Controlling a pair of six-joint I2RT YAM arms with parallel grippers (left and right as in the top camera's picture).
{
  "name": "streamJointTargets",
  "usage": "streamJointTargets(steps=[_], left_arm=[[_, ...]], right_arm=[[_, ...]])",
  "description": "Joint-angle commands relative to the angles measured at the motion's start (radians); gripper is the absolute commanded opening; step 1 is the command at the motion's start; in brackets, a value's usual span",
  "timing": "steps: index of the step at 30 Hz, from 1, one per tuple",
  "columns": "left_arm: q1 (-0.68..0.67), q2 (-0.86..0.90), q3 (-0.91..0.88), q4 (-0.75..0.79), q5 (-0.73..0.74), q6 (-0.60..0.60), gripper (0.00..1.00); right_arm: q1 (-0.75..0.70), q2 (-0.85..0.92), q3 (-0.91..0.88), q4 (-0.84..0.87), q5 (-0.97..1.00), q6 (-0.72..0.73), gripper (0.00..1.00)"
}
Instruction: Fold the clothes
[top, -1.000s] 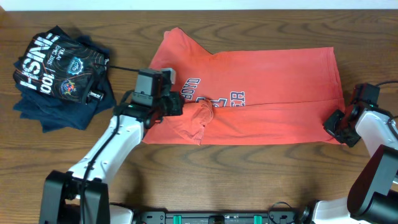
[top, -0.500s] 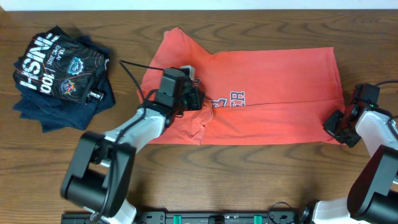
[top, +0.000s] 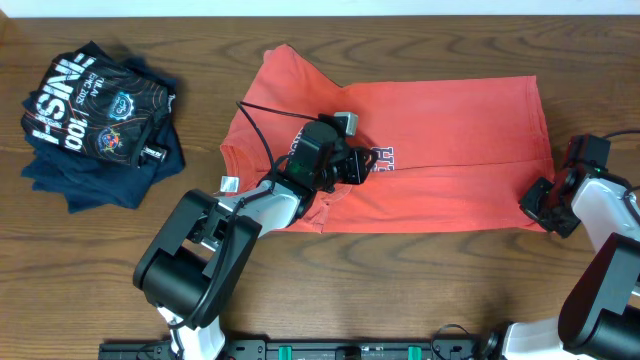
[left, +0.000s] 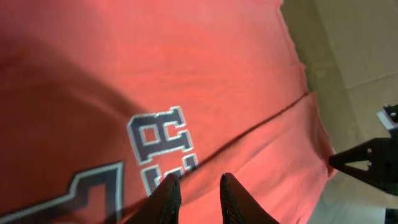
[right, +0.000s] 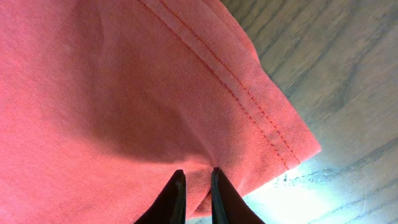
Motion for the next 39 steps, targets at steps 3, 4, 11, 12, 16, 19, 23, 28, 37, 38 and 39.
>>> streamJointTargets(steps=[3, 4, 11, 12, 16, 19, 23, 28, 37, 38, 39], left_arm=[[0.102, -0.085, 0.015, -0.068, 0.080, -0.010, 0.24], [0.124, -0.111, 0.015, -0.097, 0.089, 0.005, 0.24], [0.206, -0.232, 0.015, -0.355, 0.016, 0.121, 0.24], [0.206, -0.232, 0.015, -0.390, -0.002, 0.120, 0.24], [0.173, -0.191, 0.013, -0.477, -0.023, 0.118, 0.23], [0.134, -0.130, 0.012, -0.470, -0.048, 0.115, 0.23], [0.082, -0.043, 0.013, -0.357, -0.060, 0.109, 0.24], [0.025, 0.024, 0.013, -0.220, -0.060, 0.106, 0.24], [0.078, -0.062, 0.013, -0.262, -0.060, 0.164, 0.24], [0.096, -0.086, 0.013, -0.270, -0.060, 0.164, 0.24], [0.116, -0.111, 0.013, -0.279, -0.060, 0.164, 0.25]], right_arm=[[-0.008, -0.021, 0.017, -0.001, 0.005, -0.014, 0.14], [-0.008, -0.021, 0.017, -0.001, 0.004, -0.013, 0.14], [-0.008, -0.021, 0.016, 0.001, 0.004, -0.013, 0.14], [-0.008, -0.021, 0.016, 0.000, 0.004, -0.013, 0.14], [-0.008, -0.021, 0.016, 0.000, 0.004, -0.013, 0.14], [-0.008, -0.021, 0.016, 0.000, 0.004, -0.013, 0.15], [-0.008, -0.021, 0.016, -0.002, 0.004, -0.013, 0.14], [-0.008, -0.021, 0.016, -0.001, -0.004, -0.013, 0.15], [-0.008, -0.021, 0.016, 0.000, -0.003, -0.013, 0.15], [-0.008, -0.021, 0.016, 0.001, -0.004, -0.013, 0.15], [-0.008, -0.021, 0.016, 0.002, -0.003, -0.013, 0.15]])
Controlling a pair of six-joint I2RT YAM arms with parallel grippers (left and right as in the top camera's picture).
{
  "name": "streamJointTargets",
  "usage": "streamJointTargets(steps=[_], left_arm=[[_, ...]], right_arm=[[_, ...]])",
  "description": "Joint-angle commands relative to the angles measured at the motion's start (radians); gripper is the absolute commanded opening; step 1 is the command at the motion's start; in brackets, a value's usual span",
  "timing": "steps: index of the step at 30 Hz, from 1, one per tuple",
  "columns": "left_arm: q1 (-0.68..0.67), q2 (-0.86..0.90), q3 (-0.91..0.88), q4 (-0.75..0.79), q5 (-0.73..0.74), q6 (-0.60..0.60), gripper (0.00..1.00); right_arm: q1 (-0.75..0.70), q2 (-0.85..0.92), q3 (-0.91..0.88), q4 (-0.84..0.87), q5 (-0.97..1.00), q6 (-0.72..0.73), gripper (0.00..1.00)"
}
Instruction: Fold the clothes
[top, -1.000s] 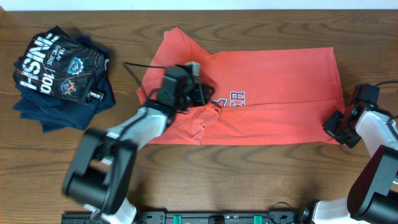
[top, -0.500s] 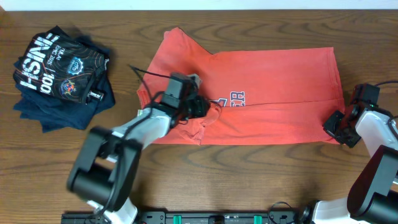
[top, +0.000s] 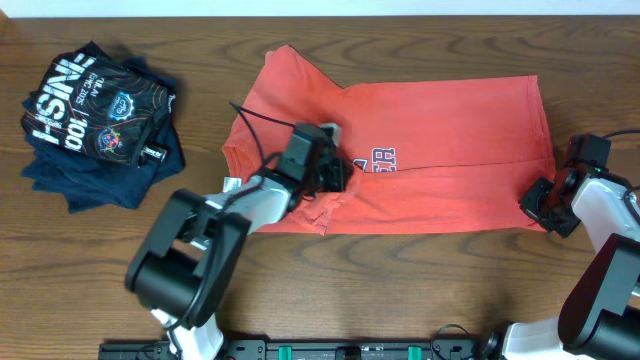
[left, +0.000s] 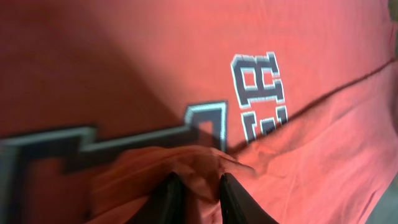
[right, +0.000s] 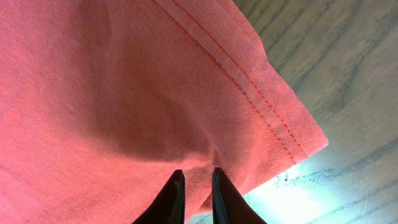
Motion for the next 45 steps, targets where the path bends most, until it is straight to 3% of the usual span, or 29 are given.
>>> streamJointTargets(steps=[1, 7, 11, 18, 28, 33, 37, 45], left_arm=[[0.073, -0.108, 0.006, -0.020, -0.009, 0.034, 0.25], [0.161, -0.231, 0.006, -0.114, -0.010, 0.071, 0.48], [0.204, -0.244, 0.006, -0.210, -0.026, 0.123, 0.49], [0.244, -0.202, 0.005, -0.538, -0.311, 0.168, 0.48], [0.317, -0.068, -0.004, -0.636, -0.350, 0.171, 0.48], [0.356, -0.043, -0.004, -0.743, -0.349, 0.167, 0.48], [0.382, -0.043, -0.004, -0.858, -0.349, 0.166, 0.48], [0.396, -0.043, -0.004, -1.047, -0.341, 0.141, 0.49]], right_arm=[[-0.008, -0.019, 0.016, 0.003, -0.001, -0.013, 0.15], [-0.008, -0.019, 0.016, 0.052, -0.060, -0.100, 0.19], [-0.008, -0.019, 0.016, 0.064, -0.109, -0.126, 0.24], [-0.008, -0.019, 0.011, 0.111, -0.215, -0.229, 0.29], [-0.007, 0.004, -0.022, 0.139, -0.199, -0.230, 0.46], [-0.008, 0.057, -0.033, 0.131, -0.180, -0.229, 0.44], [-0.008, 0.078, -0.033, 0.082, -0.173, -0.223, 0.35], [-0.017, 0.077, -0.034, -0.126, 0.032, -0.069, 0.30]])
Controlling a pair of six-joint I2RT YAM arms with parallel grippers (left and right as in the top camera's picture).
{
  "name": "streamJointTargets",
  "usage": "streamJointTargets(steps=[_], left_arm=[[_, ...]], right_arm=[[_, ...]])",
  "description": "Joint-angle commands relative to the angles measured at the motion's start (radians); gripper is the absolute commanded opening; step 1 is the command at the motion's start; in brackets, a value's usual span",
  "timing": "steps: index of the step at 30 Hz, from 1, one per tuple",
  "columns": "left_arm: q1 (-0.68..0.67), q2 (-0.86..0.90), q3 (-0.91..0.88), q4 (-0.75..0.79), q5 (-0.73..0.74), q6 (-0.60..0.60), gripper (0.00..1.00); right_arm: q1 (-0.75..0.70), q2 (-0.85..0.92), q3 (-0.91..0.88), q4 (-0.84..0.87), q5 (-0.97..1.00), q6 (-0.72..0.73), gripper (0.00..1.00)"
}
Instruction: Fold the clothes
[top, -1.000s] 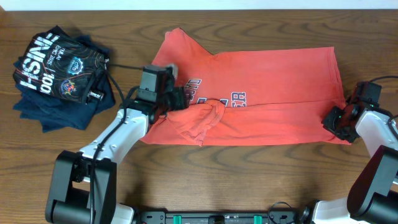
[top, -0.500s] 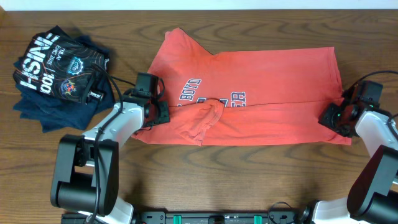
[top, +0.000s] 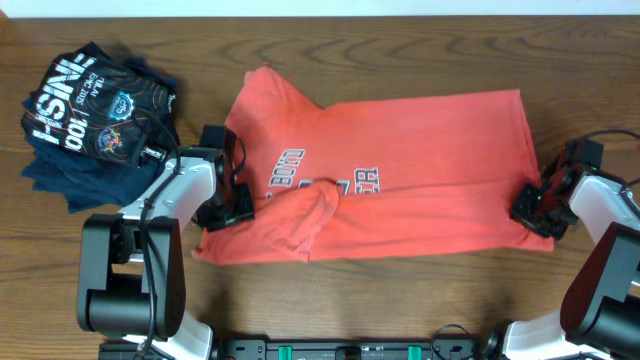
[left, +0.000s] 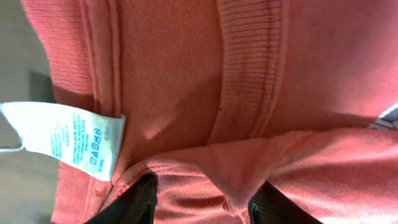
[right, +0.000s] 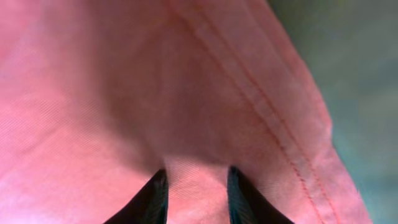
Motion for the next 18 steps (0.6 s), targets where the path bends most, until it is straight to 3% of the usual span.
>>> streamJointTargets(steps=[1, 5, 14, 16, 18], left_arm=[[0.011, 0.068, -0.065, -0.060, -0.039, -0.020, 0.49], [0.011, 0.062, -0.065, -0.114, -0.039, -0.019, 0.49], [0.011, -0.152, -0.051, -0.135, -0.039, -0.005, 0.50], [0.011, -0.234, -0.026, -0.127, -0.039, 0.007, 0.54], [0.011, -0.313, -0.002, -0.084, -0.039, 0.008, 0.69]], right_arm=[[-0.020, 0.028, -0.030, -0.060, 0.143, 0.082, 0.27], [-0.041, 0.027, -0.029, -0.109, 0.144, 0.082, 0.23], [-0.051, -0.032, 0.017, -0.065, -0.039, 0.014, 0.29], [-0.051, -0.061, 0.053, -0.067, -0.090, -0.003, 0.31], [-0.050, -0.092, 0.089, -0.067, -0.151, -0.029, 0.32]])
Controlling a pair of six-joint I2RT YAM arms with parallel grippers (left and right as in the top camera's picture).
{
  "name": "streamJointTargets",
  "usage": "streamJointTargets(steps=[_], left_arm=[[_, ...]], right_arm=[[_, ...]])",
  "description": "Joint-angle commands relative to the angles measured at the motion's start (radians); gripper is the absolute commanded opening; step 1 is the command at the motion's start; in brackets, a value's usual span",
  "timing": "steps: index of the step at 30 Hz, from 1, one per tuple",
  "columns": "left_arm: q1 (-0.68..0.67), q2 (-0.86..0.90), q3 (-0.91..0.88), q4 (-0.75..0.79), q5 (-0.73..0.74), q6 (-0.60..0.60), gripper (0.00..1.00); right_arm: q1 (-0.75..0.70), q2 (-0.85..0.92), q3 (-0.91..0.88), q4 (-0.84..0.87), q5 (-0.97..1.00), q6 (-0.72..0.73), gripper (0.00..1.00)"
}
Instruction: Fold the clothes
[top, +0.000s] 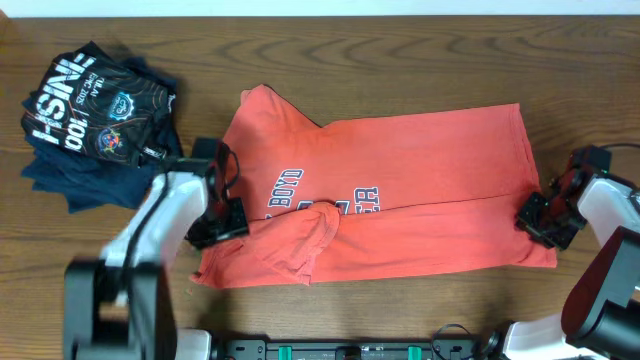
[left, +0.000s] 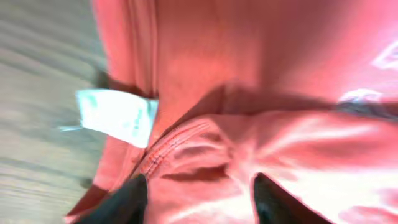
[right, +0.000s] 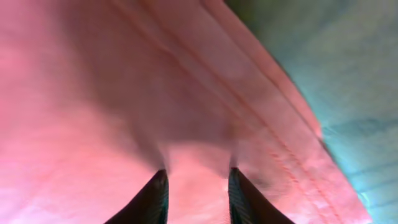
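A red T-shirt (top: 430, 170) with dark lettering lies spread across the table, and a bunched fold (top: 305, 235) is raised near its front middle. My left gripper (top: 218, 222) is at the collar end. In the left wrist view (left: 202, 202) its fingers stand wide apart, with rumpled red cloth between them and the white care label (left: 115, 115) just beyond. My right gripper (top: 540, 215) is at the shirt's right hem. There its fingers (right: 158, 196) are also spread, and cloth lies between the tips.
A pile of folded dark printed clothes (top: 95, 115) sits at the back left. Bare wooden table (top: 400, 300) runs along the front edge and to the right of the shirt's hem.
The shirt has shifted a little toward the front edge. My left gripper is slightly nearer the front, still at the collar. The right gripper has barely moved. Both keep their fingers spread.
My left gripper stood shut over the lettering at mid-shirt while the right was shut on the hem. Then the left was shut on a bunch of cloth. Later the shirt lay further left, the bunch lay free, and both grippers were spread at collar and hem, as now.
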Motion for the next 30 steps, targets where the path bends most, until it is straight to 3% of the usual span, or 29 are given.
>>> streamJointTargets(steps=[1, 5, 6, 7, 8, 9, 13, 15, 23, 30], left_arm=[[0.005, -0.133, 0.055, 0.065, -0.024, 0.007, 0.81], [0.005, -0.202, 0.063, 0.272, 0.030, 0.056, 0.86], [0.005, -0.199, 0.068, 0.315, 0.043, 0.056, 0.86], [0.005, -0.183, 0.075, 0.375, 0.052, 0.055, 0.86], [0.005, -0.165, 0.083, 0.416, 0.063, 0.055, 0.86], [0.006, -0.137, 0.100, 0.455, 0.074, 0.055, 0.86], [0.006, 0.022, 0.225, 0.513, 0.088, 0.062, 0.86], [0.006, 0.130, 0.320, 0.521, 0.089, 0.091, 0.87], [0.029, 0.469, 0.626, 0.535, 0.110, 0.150, 0.89], [0.044, 0.618, 0.695, 0.616, 0.141, 0.150, 0.86]], right_arm=[[-0.005, -0.080, 0.085, 0.005, -0.142, -0.065, 0.33], [0.005, -0.146, 0.146, 0.014, -0.346, -0.167, 0.42], [0.008, -0.159, 0.152, 0.020, -0.401, -0.201, 0.53], [0.013, -0.175, 0.156, 0.033, -0.464, -0.233, 0.75], [0.016, -0.185, 0.156, 0.045, -0.499, -0.245, 0.88], [0.020, -0.193, 0.156, 0.061, -0.521, -0.247, 0.90], [0.035, -0.196, 0.155, 0.085, -0.523, -0.247, 0.92], [0.045, -0.196, 0.155, 0.089, -0.523, -0.247, 0.99], [0.056, -0.196, 0.155, 0.094, -0.509, -0.251, 0.99], [0.058, -0.196, 0.154, 0.098, -0.480, -0.251, 0.96]])
